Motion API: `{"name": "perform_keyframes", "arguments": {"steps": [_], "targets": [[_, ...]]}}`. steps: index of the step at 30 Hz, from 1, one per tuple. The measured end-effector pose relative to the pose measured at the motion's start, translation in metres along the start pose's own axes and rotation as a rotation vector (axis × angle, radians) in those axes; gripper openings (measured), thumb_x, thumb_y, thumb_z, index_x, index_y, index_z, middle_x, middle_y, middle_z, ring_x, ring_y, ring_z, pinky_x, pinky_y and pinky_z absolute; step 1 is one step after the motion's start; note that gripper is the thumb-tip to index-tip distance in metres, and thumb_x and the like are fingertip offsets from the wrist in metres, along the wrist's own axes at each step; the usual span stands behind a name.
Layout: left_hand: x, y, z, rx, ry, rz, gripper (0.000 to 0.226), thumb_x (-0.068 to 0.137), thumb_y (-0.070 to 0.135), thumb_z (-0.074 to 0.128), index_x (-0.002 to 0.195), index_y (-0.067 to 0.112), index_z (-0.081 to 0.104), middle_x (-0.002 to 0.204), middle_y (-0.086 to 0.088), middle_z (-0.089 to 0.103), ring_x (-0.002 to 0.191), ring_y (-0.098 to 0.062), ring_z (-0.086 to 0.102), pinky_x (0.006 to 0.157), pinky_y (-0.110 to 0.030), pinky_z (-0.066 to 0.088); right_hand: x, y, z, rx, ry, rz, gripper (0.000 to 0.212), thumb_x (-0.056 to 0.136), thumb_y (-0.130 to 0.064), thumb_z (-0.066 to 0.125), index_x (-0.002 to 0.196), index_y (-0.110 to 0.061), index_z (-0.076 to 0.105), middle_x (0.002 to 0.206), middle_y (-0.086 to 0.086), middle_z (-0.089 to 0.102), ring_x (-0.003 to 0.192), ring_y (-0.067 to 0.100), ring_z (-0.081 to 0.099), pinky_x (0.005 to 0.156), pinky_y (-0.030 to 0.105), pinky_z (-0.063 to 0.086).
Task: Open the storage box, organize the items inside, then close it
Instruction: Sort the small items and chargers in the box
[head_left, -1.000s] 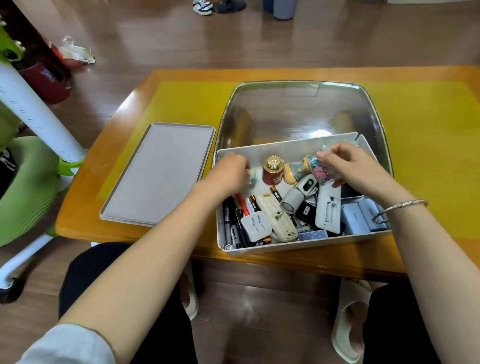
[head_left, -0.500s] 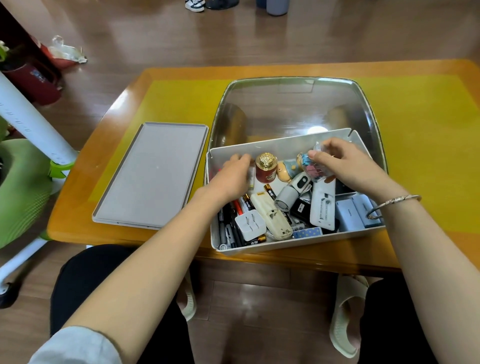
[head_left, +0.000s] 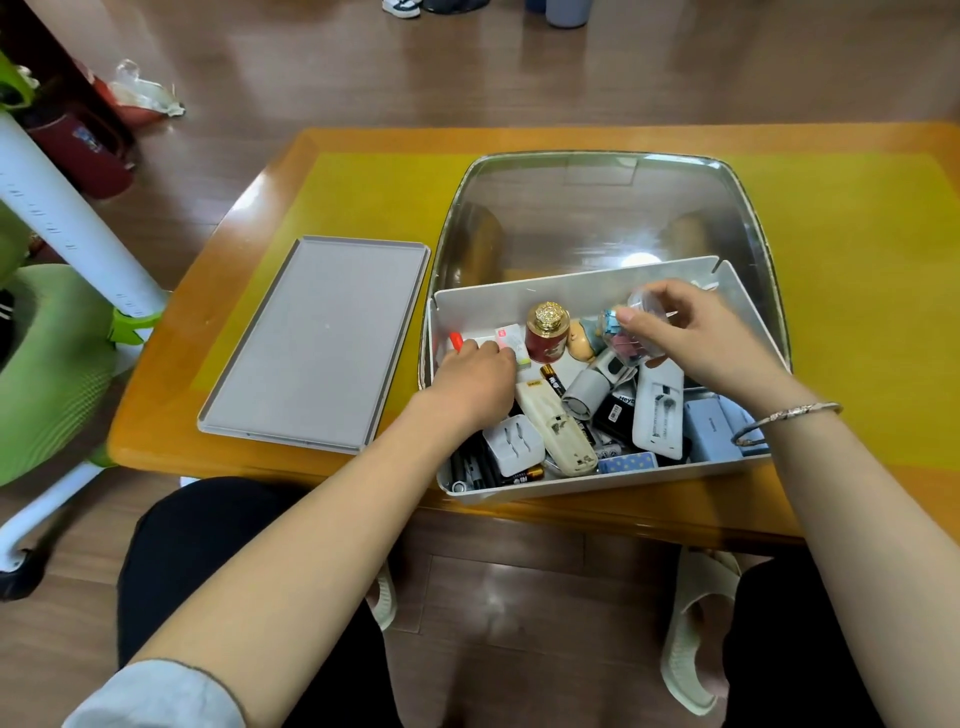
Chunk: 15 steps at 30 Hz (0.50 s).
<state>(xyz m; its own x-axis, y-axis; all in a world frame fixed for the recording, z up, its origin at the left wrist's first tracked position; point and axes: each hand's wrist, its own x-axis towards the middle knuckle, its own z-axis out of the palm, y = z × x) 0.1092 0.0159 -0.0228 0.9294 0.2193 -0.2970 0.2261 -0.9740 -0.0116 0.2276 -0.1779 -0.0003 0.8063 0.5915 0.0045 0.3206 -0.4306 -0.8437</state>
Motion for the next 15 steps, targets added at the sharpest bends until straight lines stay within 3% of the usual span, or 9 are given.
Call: {"name": "perform_keyframes", "arguments": {"steps": [5,8,12,15], "targets": [[-0.004,-0.005,-0.003,0.314,-0.067,0.030,0.036,0.097,0.019,0.040,0.131,0.013,0.046,0.132,-0.010,0.052,0.127,-0.029,0.041,0.104,-0.042,0.028,-0.008,-0.011,0.007,0.123,0.110,-0.027,0.058,0.065,-0.056,0.071,0.112,-0.024,0.060,0.100,-0.009,0.063,0.085,0.003,0.063,0.071,0.015,0.050],[-0.006,-0.009,-0.005,0.420,-0.121,0.067,0.037,0.096,0.024,0.045,0.132,0.018,0.049,0.132,-0.006,0.053,0.127,-0.026,0.039,0.107,-0.043,0.023,-0.011,-0.023,0.016,0.202,0.092,-0.077,0.049,0.059,-0.054,0.073,0.101,-0.033,0.058,0.094,-0.016,0.065,0.079,-0.001,0.064,0.070,0.012,0.050],[-0.007,-0.011,-0.014,0.455,-0.165,0.124,0.043,0.091,0.026,0.054,0.134,0.021,0.050,0.133,-0.004,0.050,0.131,-0.029,0.032,0.112,-0.057,0.008,-0.009,-0.031,0.025,0.201,0.069,-0.108,0.047,0.057,-0.059,0.073,0.097,-0.039,0.058,0.093,-0.018,0.065,0.086,0.002,0.063,0.075,0.013,0.050],[-0.004,-0.014,-0.023,0.488,-0.181,0.174,0.048,0.090,0.030,0.056,0.136,0.021,0.048,0.134,-0.005,0.047,0.130,-0.030,0.031,0.113,-0.057,0.012,-0.006,-0.032,0.032,0.188,0.047,-0.110,0.045,0.058,-0.061,0.074,0.096,-0.040,0.059,0.096,-0.015,0.065,0.089,0.007,0.063,0.079,0.017,0.050]]}}
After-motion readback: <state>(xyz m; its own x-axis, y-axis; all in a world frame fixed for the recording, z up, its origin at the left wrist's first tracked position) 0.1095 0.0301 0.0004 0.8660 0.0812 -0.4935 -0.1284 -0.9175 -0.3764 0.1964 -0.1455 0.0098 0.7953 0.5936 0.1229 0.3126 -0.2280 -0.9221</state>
